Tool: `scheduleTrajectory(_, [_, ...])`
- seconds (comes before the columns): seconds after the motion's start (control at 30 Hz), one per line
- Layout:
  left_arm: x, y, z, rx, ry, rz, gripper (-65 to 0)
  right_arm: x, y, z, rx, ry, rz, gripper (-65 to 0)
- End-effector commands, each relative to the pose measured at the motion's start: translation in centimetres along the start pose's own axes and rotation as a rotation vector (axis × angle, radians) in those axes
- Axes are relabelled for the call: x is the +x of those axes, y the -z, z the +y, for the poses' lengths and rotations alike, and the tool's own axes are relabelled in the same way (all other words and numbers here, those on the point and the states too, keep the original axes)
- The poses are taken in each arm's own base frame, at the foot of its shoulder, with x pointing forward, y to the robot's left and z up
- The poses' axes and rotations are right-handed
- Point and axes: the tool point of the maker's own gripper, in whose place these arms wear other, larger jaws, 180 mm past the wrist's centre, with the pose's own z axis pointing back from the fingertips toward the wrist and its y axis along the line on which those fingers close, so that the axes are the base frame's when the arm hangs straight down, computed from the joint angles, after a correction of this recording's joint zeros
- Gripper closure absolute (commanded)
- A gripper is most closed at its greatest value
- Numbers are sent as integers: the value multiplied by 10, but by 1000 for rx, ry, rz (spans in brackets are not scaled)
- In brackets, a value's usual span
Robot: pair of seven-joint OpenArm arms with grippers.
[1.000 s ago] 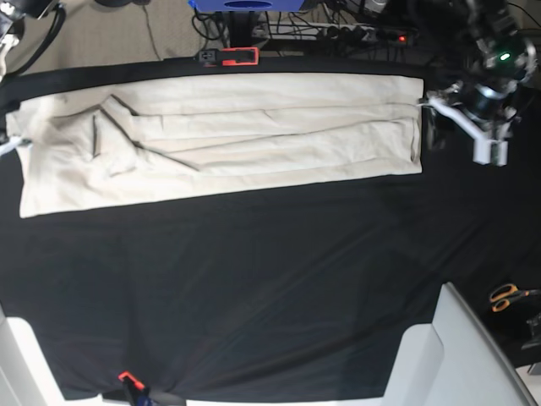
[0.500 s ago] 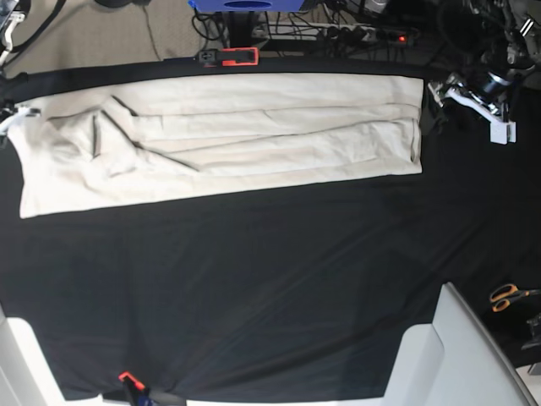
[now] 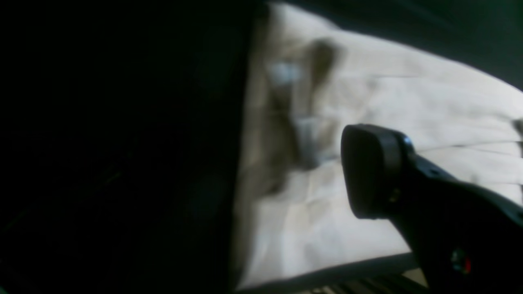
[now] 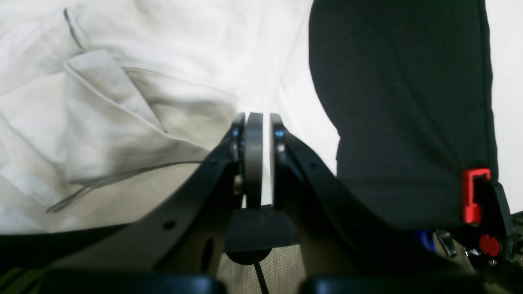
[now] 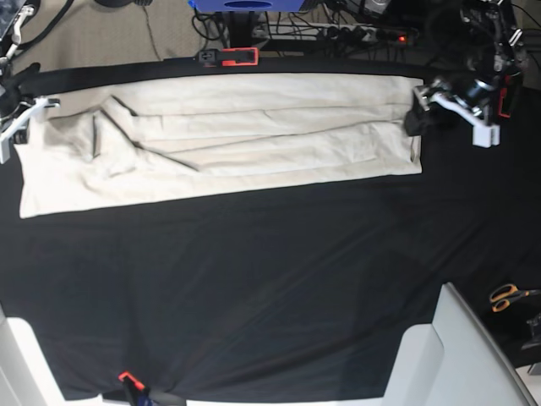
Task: Fold the T-shirt properly
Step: 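Release the shirt edge and move the left gripper away, then lower the left gripper onto the strip's end and grasp it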
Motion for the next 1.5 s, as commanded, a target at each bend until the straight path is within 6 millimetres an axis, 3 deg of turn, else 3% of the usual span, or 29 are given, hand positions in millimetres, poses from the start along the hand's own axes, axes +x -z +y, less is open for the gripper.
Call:
scheduleTrajectory(0.0, [8, -2, 0, -8, 17, -17, -579, 11, -3, -8, -16, -11, -39, -35])
scheduleTrajectory(0.73, [-12, 16, -12, -36, -71, -3, -579, 11, -4, -8, -17, -10, -38, -35])
scheduleTrajectory(1.47, [-24, 19, -15, -42, -102, 17, -573, 11, -3, -8, -16, -11, -39, -35])
